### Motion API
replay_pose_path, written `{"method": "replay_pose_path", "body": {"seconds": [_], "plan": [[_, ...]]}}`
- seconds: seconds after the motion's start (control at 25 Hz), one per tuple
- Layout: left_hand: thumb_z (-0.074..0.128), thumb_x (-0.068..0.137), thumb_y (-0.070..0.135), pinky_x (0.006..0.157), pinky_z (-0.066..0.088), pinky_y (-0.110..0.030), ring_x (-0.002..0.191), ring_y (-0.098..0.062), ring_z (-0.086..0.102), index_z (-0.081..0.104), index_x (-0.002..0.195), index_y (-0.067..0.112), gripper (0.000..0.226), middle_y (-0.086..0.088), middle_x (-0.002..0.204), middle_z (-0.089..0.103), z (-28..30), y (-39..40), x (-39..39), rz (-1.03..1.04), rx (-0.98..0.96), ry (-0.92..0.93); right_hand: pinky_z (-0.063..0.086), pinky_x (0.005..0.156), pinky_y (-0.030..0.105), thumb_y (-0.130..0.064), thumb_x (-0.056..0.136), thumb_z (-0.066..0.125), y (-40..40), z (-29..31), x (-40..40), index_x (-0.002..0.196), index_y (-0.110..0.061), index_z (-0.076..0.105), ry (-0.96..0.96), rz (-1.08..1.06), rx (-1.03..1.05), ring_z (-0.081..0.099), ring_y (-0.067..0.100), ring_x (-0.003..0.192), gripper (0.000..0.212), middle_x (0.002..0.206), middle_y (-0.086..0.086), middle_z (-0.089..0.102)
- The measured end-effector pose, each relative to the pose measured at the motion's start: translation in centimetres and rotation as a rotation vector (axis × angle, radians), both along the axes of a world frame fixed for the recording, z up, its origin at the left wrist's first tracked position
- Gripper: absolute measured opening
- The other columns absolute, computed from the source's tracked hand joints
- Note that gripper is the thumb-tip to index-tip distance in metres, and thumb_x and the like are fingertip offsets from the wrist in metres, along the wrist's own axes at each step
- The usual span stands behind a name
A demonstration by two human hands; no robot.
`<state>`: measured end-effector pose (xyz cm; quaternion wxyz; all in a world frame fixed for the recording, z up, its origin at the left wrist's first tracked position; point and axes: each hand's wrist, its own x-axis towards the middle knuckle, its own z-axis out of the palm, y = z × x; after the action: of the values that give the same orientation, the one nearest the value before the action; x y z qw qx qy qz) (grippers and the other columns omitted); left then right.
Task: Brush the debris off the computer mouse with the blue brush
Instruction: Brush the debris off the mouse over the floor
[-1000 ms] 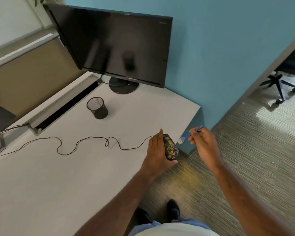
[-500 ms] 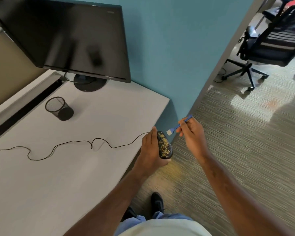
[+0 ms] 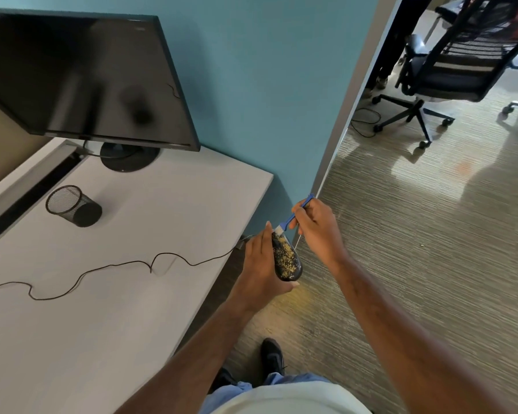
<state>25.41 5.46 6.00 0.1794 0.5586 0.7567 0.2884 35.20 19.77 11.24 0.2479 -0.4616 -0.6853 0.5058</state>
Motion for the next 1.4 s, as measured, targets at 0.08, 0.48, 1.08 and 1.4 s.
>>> {"method": "replay_pose_path", "body": {"seconds": [0.08, 0.48, 1.08, 1.4], "plan": [[0.098, 0.051, 0.046, 0.116, 0.028, -0.036, 0.139, -0.019, 0.029, 0.012, 0.158, 0.000, 0.145, -0.008, 0.155, 0.030, 0.0, 0.1, 0.1, 0.004, -0.021, -0.058, 0.039, 0.049, 0.035, -0.021, 0.105, 0.054, 0.1, -0.1, 0.0, 0.092, -0.006, 0.065, -0.030, 0.016, 0.022, 0.046, 0.019, 0.051, 0.023, 0.063, -0.011, 0.070], [0.098, 0.053, 0.045, 0.115, 0.026, -0.032, 0.134, -0.007, 0.022, 0.007, 0.159, 0.004, 0.145, -0.005, 0.152, 0.031, 0.7, 0.5, 0.0, 0.014, -0.030, -0.141, 0.031, 0.041, 0.019, -0.023, 0.106, 0.053, 0.4, 0.5, -0.2, 0.093, -0.008, 0.065, -0.063, -0.012, 0.073, 0.039, 0.003, 0.039, 0.022, 0.056, -0.023, 0.063], [0.098, 0.052, 0.045, 0.119, 0.031, -0.043, 0.137, -0.017, 0.029, 0.009, 0.158, 0.001, 0.146, -0.006, 0.149, 0.034, 0.7, 0.5, -0.9, 0.006, -0.043, -0.153, 0.036, 0.043, 0.008, -0.015, 0.104, 0.056, -0.5, 1.1, -1.1, 0.096, -0.007, 0.065, -0.079, 0.052, 0.115, 0.055, -0.007, 0.044, 0.014, 0.070, -0.003, 0.070], [0.097, 0.051, 0.050, 0.118, 0.027, -0.036, 0.138, -0.017, 0.030, 0.006, 0.159, 0.003, 0.148, -0.005, 0.150, 0.033, 0.1, 0.6, -0.8, 0.013, -0.054, -0.146, 0.038, 0.043, 0.012, -0.015, 0.104, 0.057, -0.7, 1.1, -1.3, 0.095, -0.007, 0.064, -0.071, 0.058, 0.126, 0.059, -0.004, 0.047, 0.014, 0.073, 0.004, 0.071]]}}
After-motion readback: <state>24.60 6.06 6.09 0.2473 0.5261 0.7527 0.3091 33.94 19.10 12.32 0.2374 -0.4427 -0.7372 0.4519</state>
